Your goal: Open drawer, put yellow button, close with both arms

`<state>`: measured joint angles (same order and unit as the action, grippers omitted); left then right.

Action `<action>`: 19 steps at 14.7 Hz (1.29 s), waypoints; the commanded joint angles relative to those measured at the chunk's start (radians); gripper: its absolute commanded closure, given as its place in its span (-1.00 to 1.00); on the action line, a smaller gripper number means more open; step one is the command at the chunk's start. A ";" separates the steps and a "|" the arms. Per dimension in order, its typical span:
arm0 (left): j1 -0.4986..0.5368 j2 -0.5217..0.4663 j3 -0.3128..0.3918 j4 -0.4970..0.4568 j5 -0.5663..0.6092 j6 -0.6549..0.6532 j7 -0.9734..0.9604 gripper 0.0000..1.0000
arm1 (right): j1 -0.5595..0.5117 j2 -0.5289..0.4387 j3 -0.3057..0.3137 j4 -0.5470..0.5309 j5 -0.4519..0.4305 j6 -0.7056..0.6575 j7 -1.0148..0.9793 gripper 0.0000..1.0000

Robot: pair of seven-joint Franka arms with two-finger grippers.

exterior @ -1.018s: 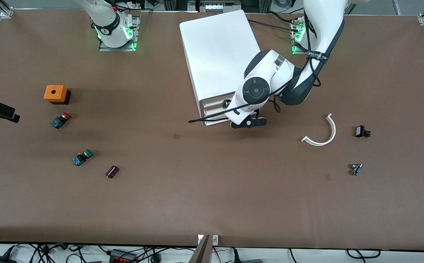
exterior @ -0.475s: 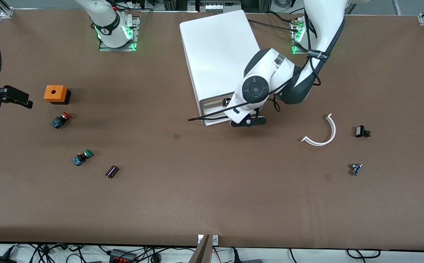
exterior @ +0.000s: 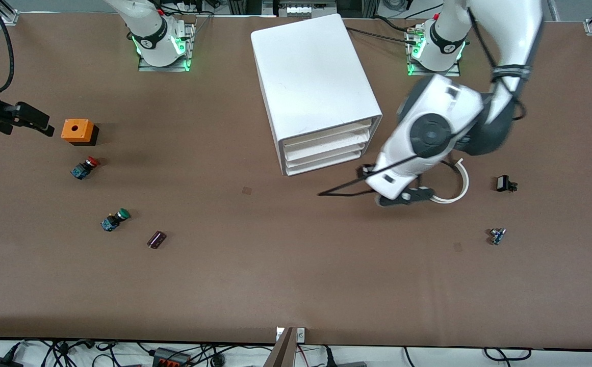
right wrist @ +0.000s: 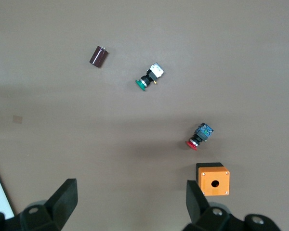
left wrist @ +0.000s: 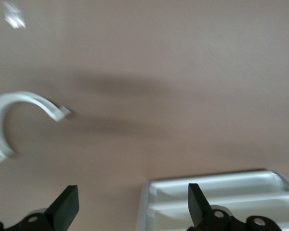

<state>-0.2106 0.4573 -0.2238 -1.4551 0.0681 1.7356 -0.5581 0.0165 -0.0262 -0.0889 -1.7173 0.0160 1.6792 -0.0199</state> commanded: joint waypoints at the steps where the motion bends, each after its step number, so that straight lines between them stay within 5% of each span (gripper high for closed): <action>1: 0.084 -0.048 -0.008 0.057 0.045 -0.115 0.183 -1.00 | -0.001 -0.024 0.006 -0.027 -0.017 0.013 -0.021 -1.00; 8: 0.272 -0.262 -0.005 0.003 0.001 -0.149 0.558 -1.00 | 0.000 -0.032 0.020 -0.027 -0.048 0.010 -0.026 -1.00; 15: 0.206 -0.532 0.159 -0.336 -0.066 0.027 0.554 -1.00 | -0.001 -0.031 0.020 -0.030 -0.060 0.005 -0.037 -1.00; 19: 0.201 -0.537 0.181 -0.337 -0.116 0.022 0.555 -1.00 | 0.000 -0.031 0.020 -0.030 -0.060 0.004 -0.034 -1.00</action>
<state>0.0089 -0.0484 -0.0752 -1.7531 -0.0221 1.7346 -0.0181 0.0178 -0.0324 -0.0740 -1.7214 -0.0269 1.6788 -0.0440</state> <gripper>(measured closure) 0.000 0.000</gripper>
